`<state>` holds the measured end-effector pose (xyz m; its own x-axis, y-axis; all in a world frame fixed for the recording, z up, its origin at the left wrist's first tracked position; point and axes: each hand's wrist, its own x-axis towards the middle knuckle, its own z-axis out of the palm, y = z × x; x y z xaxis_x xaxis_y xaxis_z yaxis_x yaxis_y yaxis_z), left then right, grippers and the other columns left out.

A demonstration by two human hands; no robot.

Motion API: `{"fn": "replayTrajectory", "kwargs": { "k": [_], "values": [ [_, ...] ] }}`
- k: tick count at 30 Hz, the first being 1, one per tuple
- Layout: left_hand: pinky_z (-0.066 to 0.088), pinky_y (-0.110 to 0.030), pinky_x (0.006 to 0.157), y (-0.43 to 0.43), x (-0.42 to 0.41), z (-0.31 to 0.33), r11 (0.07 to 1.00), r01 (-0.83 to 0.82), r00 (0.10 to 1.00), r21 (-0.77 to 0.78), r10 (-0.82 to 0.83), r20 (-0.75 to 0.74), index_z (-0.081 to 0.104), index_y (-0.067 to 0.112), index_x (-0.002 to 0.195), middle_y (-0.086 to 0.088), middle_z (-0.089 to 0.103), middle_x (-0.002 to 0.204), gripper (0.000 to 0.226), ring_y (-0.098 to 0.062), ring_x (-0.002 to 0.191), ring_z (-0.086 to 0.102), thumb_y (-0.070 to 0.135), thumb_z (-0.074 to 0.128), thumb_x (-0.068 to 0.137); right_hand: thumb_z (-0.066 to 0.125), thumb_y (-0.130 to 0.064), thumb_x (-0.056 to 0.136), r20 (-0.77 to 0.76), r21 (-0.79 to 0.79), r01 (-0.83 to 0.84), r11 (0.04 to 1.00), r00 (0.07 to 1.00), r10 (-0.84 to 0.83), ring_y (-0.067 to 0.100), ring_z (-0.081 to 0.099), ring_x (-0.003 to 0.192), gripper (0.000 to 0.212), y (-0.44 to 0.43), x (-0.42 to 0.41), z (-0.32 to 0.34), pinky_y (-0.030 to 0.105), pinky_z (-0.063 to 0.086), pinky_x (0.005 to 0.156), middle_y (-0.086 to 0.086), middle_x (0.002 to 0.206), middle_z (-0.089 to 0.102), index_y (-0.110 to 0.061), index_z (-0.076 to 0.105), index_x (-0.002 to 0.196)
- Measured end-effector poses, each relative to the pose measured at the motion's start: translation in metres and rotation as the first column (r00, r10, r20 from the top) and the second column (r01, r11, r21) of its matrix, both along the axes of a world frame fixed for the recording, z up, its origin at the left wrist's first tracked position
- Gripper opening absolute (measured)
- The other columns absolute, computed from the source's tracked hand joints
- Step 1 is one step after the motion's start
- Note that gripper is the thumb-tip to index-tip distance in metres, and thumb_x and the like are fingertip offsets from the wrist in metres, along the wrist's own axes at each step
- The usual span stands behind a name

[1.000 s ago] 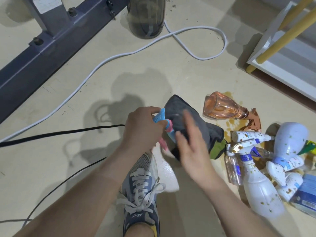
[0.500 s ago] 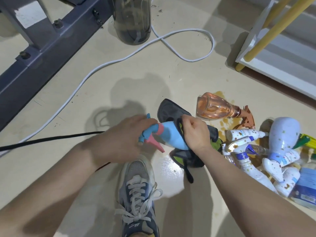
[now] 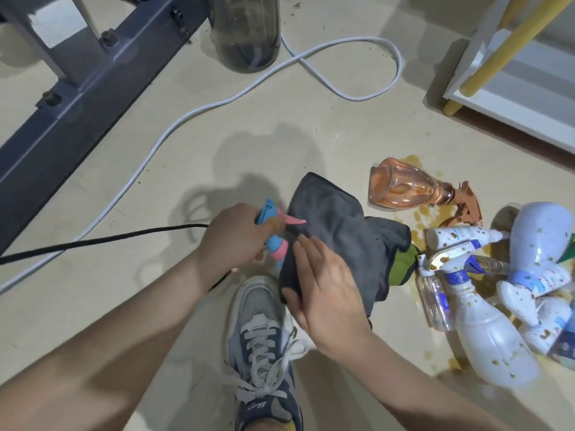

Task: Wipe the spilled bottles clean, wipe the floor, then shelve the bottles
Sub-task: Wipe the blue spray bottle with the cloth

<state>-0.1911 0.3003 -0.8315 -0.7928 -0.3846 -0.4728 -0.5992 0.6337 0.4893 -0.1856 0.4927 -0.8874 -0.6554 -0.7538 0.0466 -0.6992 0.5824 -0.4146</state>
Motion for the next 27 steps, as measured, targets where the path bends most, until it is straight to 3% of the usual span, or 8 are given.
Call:
{"fn": "replayTrajectory", "kwargs": {
  "k": [4, 6, 9, 11, 13, 17, 19, 27],
  "values": [
    [0.036, -0.031, 0.054, 0.014, 0.000, -0.007, 0.958, -0.271, 0.963, 0.090, 0.269, 0.030, 0.063, 0.003, 0.067, -0.005, 0.063, 0.050, 0.050, -0.025, 0.057, 0.057, 0.044, 0.050, 0.093, 0.056, -0.062, 0.077, 0.031, 0.180, 0.107, 0.978, 0.993, -0.115, 0.028, 0.056, 0.112, 0.078, -0.001, -0.009, 0.005, 0.044, 0.051, 0.087, 0.008, 0.127, 0.059, -0.011, 0.047, 0.135],
    [0.036, -0.033, 0.058, 0.023, 0.002, -0.003, 0.968, -0.249, 0.968, 0.040, 0.249, -0.006, 0.061, 0.012, 0.067, -0.002, 0.064, 0.057, 0.045, -0.027, 0.068, 0.062, 0.047, 0.048, 0.094, 0.069, -0.060, 0.071, 0.276, 0.192, 0.142, 0.971, 0.942, -0.192, 0.019, 0.060, 0.089, 0.055, -0.009, -0.027, 0.019, 0.035, 0.050, 0.072, -0.005, 0.101, 0.064, -0.024, 0.059, 0.112],
    [0.027, -0.033, 0.061, 0.041, 0.012, 0.015, 0.999, -0.034, 0.981, -0.042, 0.025, -0.190, 0.042, 0.029, 0.063, 0.007, 0.050, 0.059, 0.040, -0.022, 0.067, 0.050, 0.054, 0.047, 0.094, 0.081, -0.041, 0.069, 0.909, 0.082, 0.038, 0.996, 0.406, -0.090, 0.010, 0.051, 0.063, 0.029, -0.014, -0.066, 0.028, 0.030, 0.040, 0.062, -0.009, 0.068, 0.058, -0.019, 0.065, 0.080],
    [0.027, -0.033, 0.059, 0.047, 0.016, 0.021, 0.982, 0.153, 0.949, -0.111, -0.177, -0.260, 0.037, 0.027, 0.067, 0.005, 0.044, 0.056, 0.041, -0.024, 0.062, 0.047, 0.059, 0.041, 0.092, 0.080, -0.036, 0.064, 0.981, 0.007, -0.036, 0.999, 0.196, 0.001, 0.012, 0.058, 0.076, 0.038, -0.009, -0.078, 0.029, 0.033, 0.045, 0.074, 0.000, 0.082, 0.065, -0.010, 0.069, 0.090],
    [0.027, -0.033, 0.058, 0.044, 0.014, 0.018, 0.972, 0.185, 0.942, -0.145, -0.217, -0.256, 0.037, 0.024, 0.067, 0.004, 0.044, 0.056, 0.042, -0.025, 0.061, 0.050, 0.057, 0.039, 0.093, 0.078, -0.035, 0.066, 0.965, 0.028, 0.057, 0.998, 0.257, -0.042, 0.015, 0.056, 0.074, 0.039, -0.008, -0.065, 0.028, 0.037, 0.046, 0.072, 0.004, 0.082, 0.065, -0.008, 0.068, 0.093],
    [0.028, -0.033, 0.061, 0.048, 0.000, 0.013, 0.995, -0.018, 0.973, -0.098, -0.005, -0.230, 0.034, 0.024, 0.059, 0.007, 0.042, 0.056, 0.047, -0.028, 0.067, 0.048, 0.051, 0.041, 0.097, 0.074, -0.045, 0.071, 0.330, 0.029, 0.377, 0.926, 0.871, -0.365, 0.017, 0.059, 0.091, 0.046, -0.004, 0.000, 0.020, 0.039, 0.049, 0.078, -0.005, 0.098, 0.065, -0.024, 0.062, 0.110],
    [0.030, -0.034, 0.061, 0.051, -0.002, 0.010, 0.989, -0.128, 0.970, -0.075, 0.109, -0.218, 0.042, 0.020, 0.060, 0.004, 0.048, 0.058, 0.047, -0.029, 0.068, 0.050, 0.048, 0.042, 0.098, 0.073, -0.048, 0.075, 0.153, -0.042, 0.362, 0.931, 0.924, -0.352, 0.021, 0.059, 0.107, 0.059, 0.002, 0.004, 0.011, 0.043, 0.048, 0.088, -0.002, 0.113, 0.062, -0.019, 0.056, 0.124],
    [0.046, -0.036, 0.066, 0.041, 0.016, -0.015, 0.816, -0.569, 0.810, 0.103, 0.577, -0.102, 0.065, 0.009, 0.071, -0.012, 0.066, 0.067, 0.048, -0.034, 0.072, 0.064, 0.046, 0.045, 0.096, 0.030, -0.066, 0.094, 0.205, -0.010, 0.363, 0.932, 0.913, -0.353, 0.022, 0.044, 0.134, 0.074, 0.040, -0.006, -0.010, 0.044, 0.021, 0.119, 0.005, 0.140, 0.054, -0.010, 0.047, 0.140]
  ]
}}
